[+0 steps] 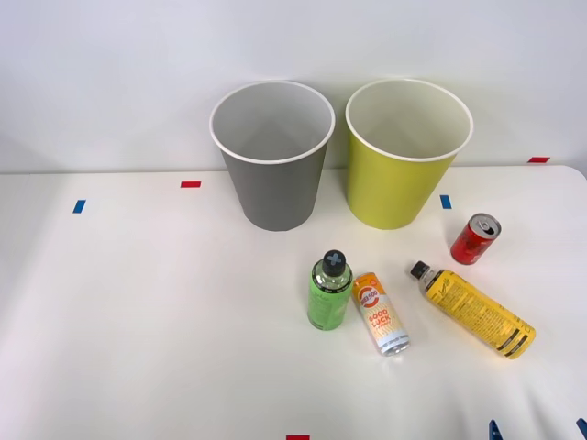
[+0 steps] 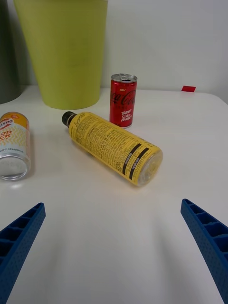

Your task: Put cans in the gray bin, plastic bottles in the light green bin

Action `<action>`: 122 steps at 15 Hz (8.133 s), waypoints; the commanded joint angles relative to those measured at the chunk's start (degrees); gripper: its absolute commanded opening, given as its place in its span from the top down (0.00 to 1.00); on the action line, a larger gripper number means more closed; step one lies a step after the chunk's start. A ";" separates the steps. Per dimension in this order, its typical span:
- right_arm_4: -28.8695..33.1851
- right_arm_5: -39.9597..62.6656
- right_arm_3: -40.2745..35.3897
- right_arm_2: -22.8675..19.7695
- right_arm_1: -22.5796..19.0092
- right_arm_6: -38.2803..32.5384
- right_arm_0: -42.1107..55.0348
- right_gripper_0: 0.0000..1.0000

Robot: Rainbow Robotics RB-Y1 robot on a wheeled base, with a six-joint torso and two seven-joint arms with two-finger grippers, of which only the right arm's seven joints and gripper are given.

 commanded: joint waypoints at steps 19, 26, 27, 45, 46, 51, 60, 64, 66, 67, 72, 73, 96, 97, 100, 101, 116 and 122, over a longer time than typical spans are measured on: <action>0.00 0.00 0.00 0.00 0.00 0.00 0.00 0.00; 0.00 0.00 0.00 0.00 0.00 0.00 0.00 0.00; 0.00 0.00 0.00 0.00 0.00 0.00 0.00 0.00; -2.90 56.87 -24.52 8.00 -22.94 1.50 -14.68 0.00; -4.57 60.29 -24.52 8.70 -24.87 1.67 -17.67 0.00; -5.01 79.63 -24.52 16.52 -31.90 -3.43 -35.95 0.00; -16.70 103.18 -23.73 24.35 -38.58 -6.68 -58.10 0.00; -23.47 104.15 -18.72 27.07 -40.52 -6.94 -65.57 0.00; -24.44 106.52 -15.82 30.94 -42.01 -7.91 -70.58 0.00; -26.90 107.14 -14.33 31.29 -42.01 -8.08 -72.33 0.00; -37.97 110.57 -11.51 31.29 -43.77 -8.08 -79.01 0.00; -40.52 111.62 -10.20 31.29 -43.77 -7.65 -80.86 0.00; -58.36 121.64 9.76 37.97 -40.87 8.97 -97.73 0.00; -58.45 121.64 11.43 38.06 -39.64 9.58 -98.09 0.00; -58.45 121.64 12.74 38.14 -38.85 10.64 -98.53 0.00; -58.36 121.55 13.62 38.32 -38.50 11.16 -98.61 0.00; -55.37 120.23 13.97 39.55 -38.41 11.95 -99.32 0.94; -52.65 119.36 2.55 29.36 -38.58 10.46 -91.67 0.95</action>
